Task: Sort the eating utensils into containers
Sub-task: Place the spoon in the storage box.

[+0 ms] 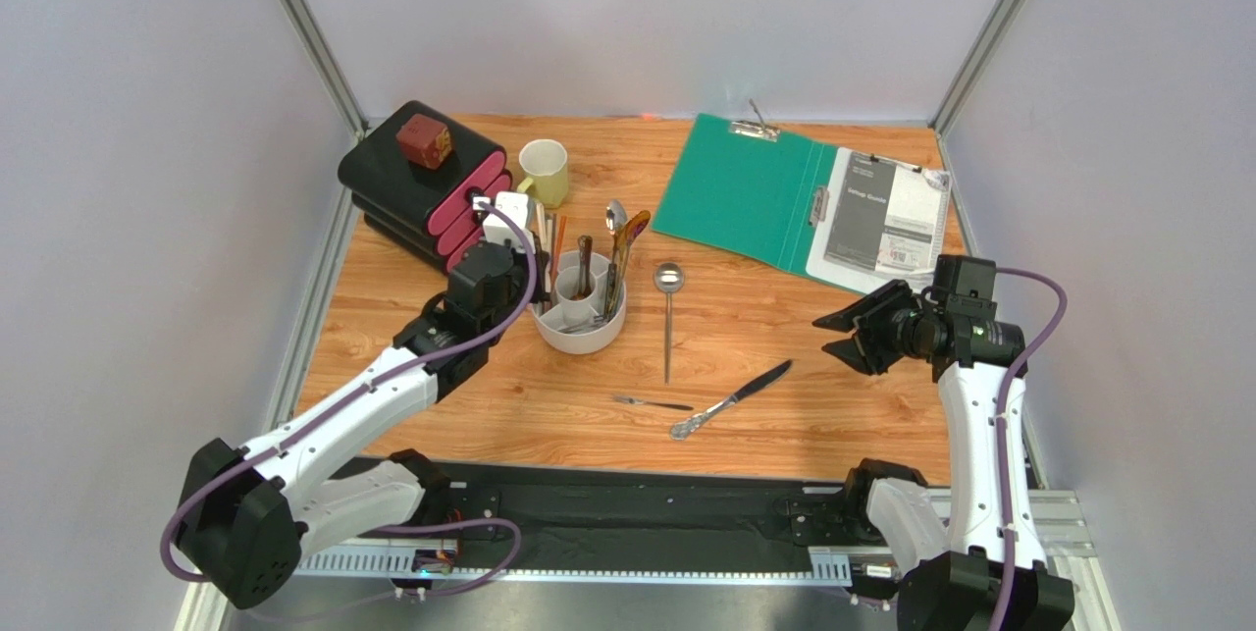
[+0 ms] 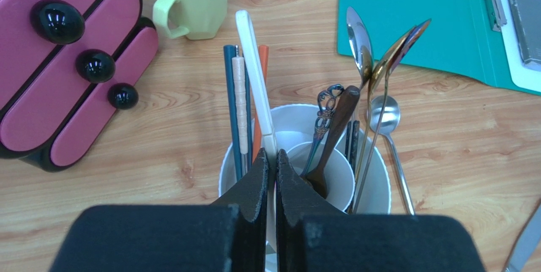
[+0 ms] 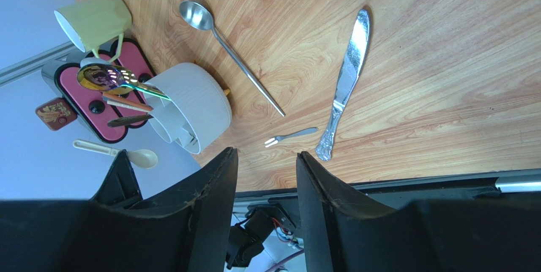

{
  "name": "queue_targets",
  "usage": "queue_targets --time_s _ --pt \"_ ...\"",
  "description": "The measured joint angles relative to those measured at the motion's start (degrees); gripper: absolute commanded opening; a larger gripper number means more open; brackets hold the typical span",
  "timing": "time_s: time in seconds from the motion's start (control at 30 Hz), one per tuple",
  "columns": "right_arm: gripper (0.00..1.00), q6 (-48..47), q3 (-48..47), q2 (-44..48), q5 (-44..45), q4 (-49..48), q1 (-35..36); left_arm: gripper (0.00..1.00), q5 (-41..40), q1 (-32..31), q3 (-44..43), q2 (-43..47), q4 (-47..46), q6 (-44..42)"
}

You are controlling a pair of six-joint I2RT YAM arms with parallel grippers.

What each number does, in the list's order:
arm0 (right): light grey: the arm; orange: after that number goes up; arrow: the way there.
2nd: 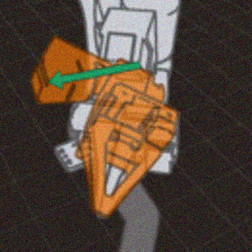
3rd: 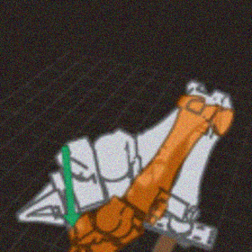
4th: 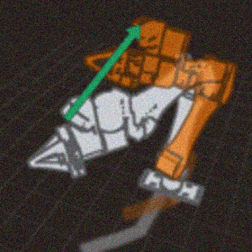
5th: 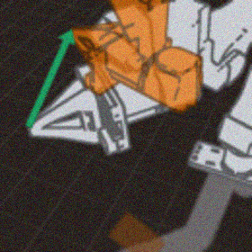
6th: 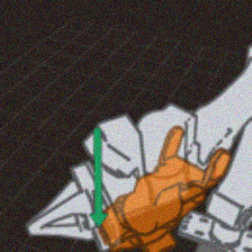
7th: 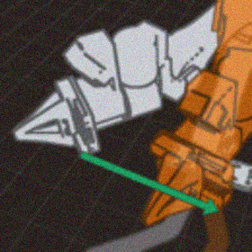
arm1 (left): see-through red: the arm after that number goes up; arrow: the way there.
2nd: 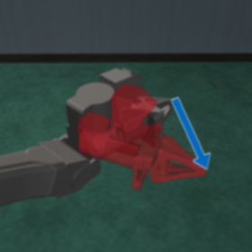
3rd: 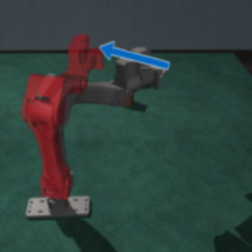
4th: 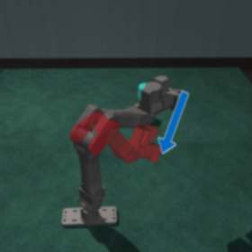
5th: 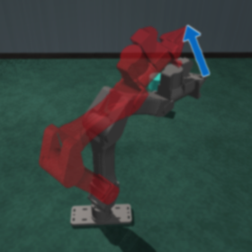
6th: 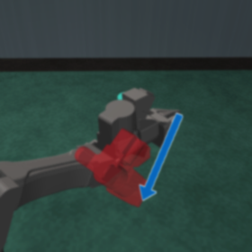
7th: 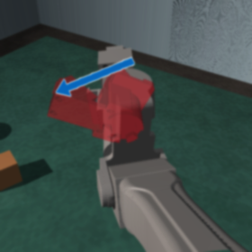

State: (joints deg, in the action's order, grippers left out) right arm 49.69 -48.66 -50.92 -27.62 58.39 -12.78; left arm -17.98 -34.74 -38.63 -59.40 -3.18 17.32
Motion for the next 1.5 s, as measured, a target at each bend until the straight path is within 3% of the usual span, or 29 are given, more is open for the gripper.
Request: queue_targets --time_s 0.47,0.97,1.2,1.5 --pt "0.44 0.0 0.0 0.0 0.0 0.0 0.0 0.0 0.8 0.0 -1.7 -12.7 -7.7 -0.3" --pt "0.42 0.0 1.1 -0.5 -0.2 -1.0 0.0 0.01 3.5 -0.3 -3.4 -14.2 -7.0 -0.5" --pt "0.43 0.0 1.1 -0.5 -1.7 -2.7 0.2 0.17 4.0 -1.2 -3.3 -14.7 -6.3 -0.4" --pt "0.43 0.0 1.1 -0.4 -2.4 -3.5 0.3 0.29 3.6 -1.3 -2.6 -14.8 -4.3 0.0"
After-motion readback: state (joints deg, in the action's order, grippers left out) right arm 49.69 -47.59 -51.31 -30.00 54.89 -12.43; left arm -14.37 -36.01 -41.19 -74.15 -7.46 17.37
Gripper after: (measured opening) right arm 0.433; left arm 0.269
